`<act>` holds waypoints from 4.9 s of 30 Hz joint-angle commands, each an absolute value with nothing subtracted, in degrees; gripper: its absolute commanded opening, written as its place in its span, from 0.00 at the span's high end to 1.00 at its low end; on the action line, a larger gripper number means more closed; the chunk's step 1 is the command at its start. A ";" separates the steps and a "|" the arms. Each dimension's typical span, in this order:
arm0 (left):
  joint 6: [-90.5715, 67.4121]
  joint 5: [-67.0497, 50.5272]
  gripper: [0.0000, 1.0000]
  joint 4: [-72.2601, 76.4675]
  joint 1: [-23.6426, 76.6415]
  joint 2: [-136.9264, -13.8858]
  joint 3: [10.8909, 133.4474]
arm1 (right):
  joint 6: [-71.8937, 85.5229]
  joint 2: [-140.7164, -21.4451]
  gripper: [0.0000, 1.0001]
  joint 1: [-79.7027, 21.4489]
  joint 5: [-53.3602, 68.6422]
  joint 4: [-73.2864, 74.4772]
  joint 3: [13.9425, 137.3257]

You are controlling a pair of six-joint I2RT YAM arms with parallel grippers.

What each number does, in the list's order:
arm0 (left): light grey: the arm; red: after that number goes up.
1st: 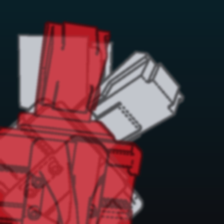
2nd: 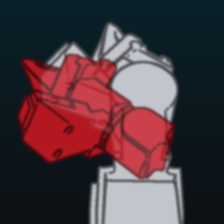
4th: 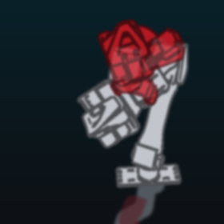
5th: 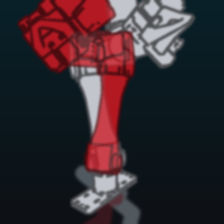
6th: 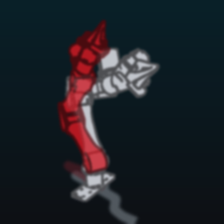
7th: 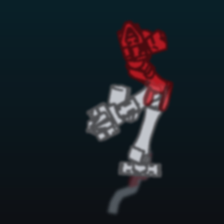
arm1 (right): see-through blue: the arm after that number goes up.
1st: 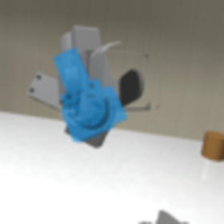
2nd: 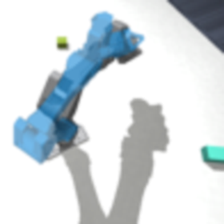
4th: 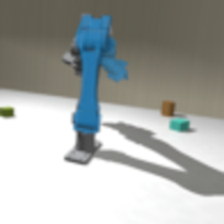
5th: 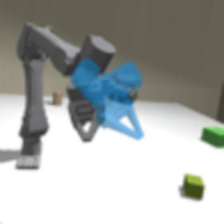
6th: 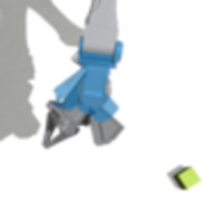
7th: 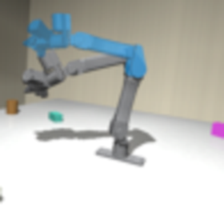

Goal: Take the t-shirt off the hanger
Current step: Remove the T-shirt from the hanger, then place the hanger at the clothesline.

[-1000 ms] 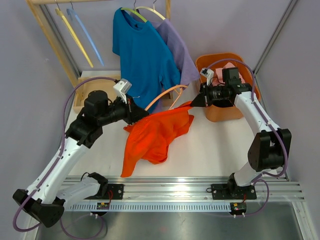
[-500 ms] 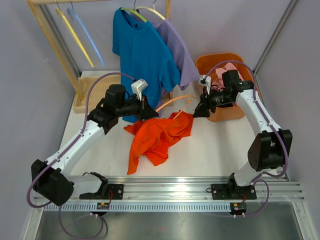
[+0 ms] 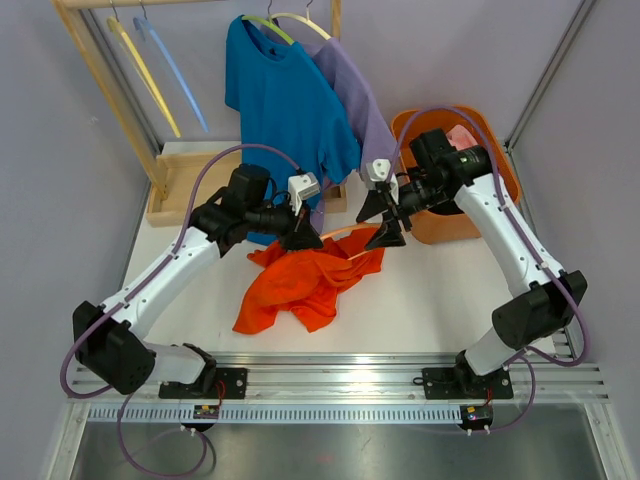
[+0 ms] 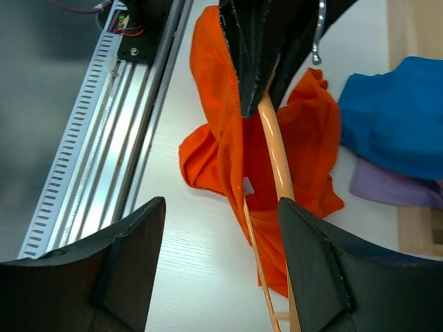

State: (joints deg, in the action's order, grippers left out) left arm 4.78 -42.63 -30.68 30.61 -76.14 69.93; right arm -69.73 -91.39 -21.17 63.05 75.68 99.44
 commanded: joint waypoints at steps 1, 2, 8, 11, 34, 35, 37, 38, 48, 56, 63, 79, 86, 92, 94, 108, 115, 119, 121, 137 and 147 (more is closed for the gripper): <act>9.67 -46.58 1.00 -29.89 31.20 -75.41 73.74 | -66.45 -92.45 0.27 -24.08 59.77 77.96 102.82; 9.67 -46.93 1.00 -29.71 31.38 -75.32 73.83 | -65.92 -93.85 0.27 -24.78 59.59 77.96 103.18; 8.70 -47.90 1.00 -28.74 32.95 -74.53 73.74 | -62.67 -95.80 0.28 -26.63 56.69 74.01 102.13; 8.09 -47.81 1.00 -28.04 33.31 -74.36 73.65 | -62.67 -96.68 0.31 -28.30 55.99 74.00 101.95; -7.54 -25.59 0.54 -18.81 33.22 -68.30 68.03 | -42.56 -88.16 1.00 -30.76 47.39 61.10 88.79; -8.25 -24.18 0.46 -18.63 33.22 -66.81 67.68 | -40.97 -87.63 1.00 -30.85 46.33 58.73 88.07; -10.62 -20.67 0.31 -18.11 33.22 -65.13 66.28 | -35.88 -85.88 1.00 -30.85 43.17 56.17 85.53; -11.16 -19.18 0.27 -18.11 33.22 -64.17 65.92 | -34.38 -85.35 1.00 -30.85 42.46 54.25 84.82; -26.69 -11.78 0.14 -26.28 35.50 -61.70 64.69 | -15.57 -81.38 1.00 -30.76 28.93 44.04 79.71; -39.63 -0.37 0.18 -24.70 42.36 -65.90 62.14 | -6.51 -83.40 1.00 -30.76 30.06 41.75 81.30; -42.54 9.48 0.21 -28.82 46.84 -75.84 68.90 | -5.54 -83.23 1.00 -30.76 30.85 41.13 81.04; -40.26 20.21 1.00 -31.55 47.46 -79.45 71.46 | -10.37 -81.48 1.00 -30.76 31.99 42.62 80.51; -38.06 26.54 1.00 -35.76 45.71 -71.65 68.12 | -29.43 -78.15 1.00 -28.31 33.84 49.30 77.88; -38.75 24.61 1.00 -36.91 40.61 -66.01 58.99 | -38.57 -73.83 1.00 -17.96 44.29 52.46 76.90; -39.37 23.91 1.00 -36.83 39.38 -63.73 55.22 | -42.08 -73.74 1.00 -16.44 47.01 55.19 77.87; -31.47 11.97 0.48 -30.06 36.39 -55.11 49.66 | -49.39 -71.81 1.00 -12.39 57.74 61.00 85.78; -23.93 5.02 0.08 -29.45 34.54 -45.63 48.17 | -50.27 -72.59 1.00 -12.39 55.99 61.78 85.70; -16.71 -1.65 0.01 -29.18 34.45 -40.26 49.39 | -53.95 -74.26 1.00 -12.30 56.77 65.72 86.13; -10.42 -8.04 0.01 -29.97 34.45 -39.03 51.14 | -57.55 -75.84 1.00 -12.31 57.65 67.84 86.83; 5.02 -46.92 0.07 -21.72 34.45 -48.77 53.53 | -84.98 -77.96 1.00 -21.71 64.16 81.12 84.73; 6.50 -45.10 0.30 -25.83 34.45 -48.34 53.53 | -86.57 -79.89 1.00 -21.62 64.25 81.83 86.84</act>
State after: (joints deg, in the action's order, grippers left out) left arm 4.25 -45.01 -24.88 34.57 -49.78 50.70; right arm -84.64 -79.77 -21.47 61.17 76.90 84.62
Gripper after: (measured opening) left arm 0.708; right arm 0.187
